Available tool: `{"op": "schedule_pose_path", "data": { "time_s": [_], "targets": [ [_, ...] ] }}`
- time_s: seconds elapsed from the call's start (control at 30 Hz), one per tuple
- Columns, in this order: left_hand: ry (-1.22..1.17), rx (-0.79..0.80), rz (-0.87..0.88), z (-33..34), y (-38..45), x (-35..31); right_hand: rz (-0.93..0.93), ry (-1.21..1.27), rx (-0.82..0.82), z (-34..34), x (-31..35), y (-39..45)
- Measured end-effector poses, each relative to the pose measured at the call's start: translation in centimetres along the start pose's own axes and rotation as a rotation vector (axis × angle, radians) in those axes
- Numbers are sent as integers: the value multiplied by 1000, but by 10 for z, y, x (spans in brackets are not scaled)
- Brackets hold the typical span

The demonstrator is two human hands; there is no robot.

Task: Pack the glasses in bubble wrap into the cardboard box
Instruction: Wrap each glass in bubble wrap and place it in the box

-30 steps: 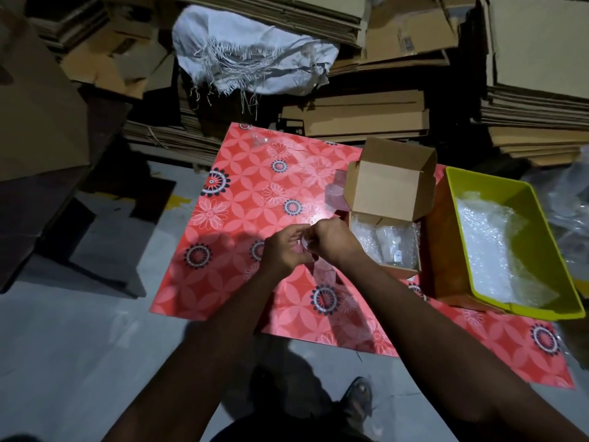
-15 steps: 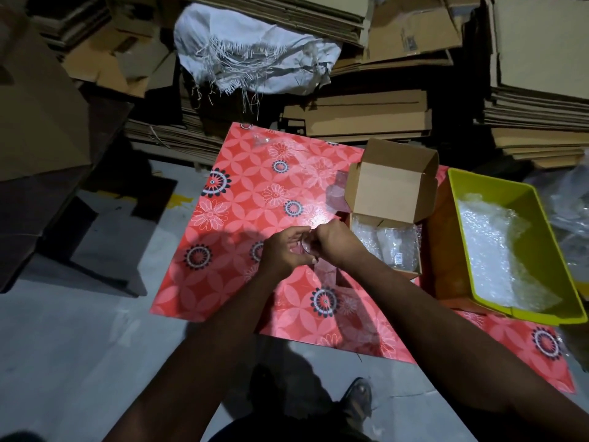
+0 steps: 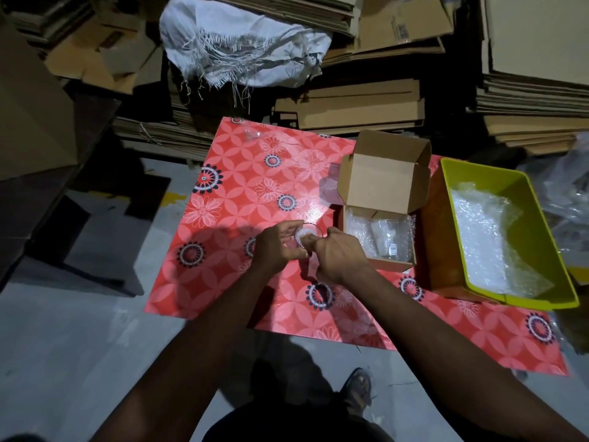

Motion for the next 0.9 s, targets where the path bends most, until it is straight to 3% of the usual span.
{"op": "schedule_pose_path", "data": {
  "time_s": [0.23,0.33,0.53,0.67,0.9],
  "targets": [
    [0,-5,1,1,-1,0,2,-115,147,3,4,17],
    [17,-9,12,-1,-2,-3,0,-50,179,5,-1,8],
    [-5,-31,16,-2,-3,-5,-28,234,-98,0,-16,-13],
    [-14,-17,3,1,-5,-7,-98,260,-2,25,0,-13],
    [-32,-29,-18,1,-9,-11,-129,117,23,33,0,0]
  ]
}}
Point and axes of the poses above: each hand's wrist, its own y-axis towards the middle knuckle, its own z-axis out of the palm, x = y × z, the point moved 7 cm from there along y, towards the middle knuckle, and after that the axes turned 12 degrees about -x, right-handed, at the moved point
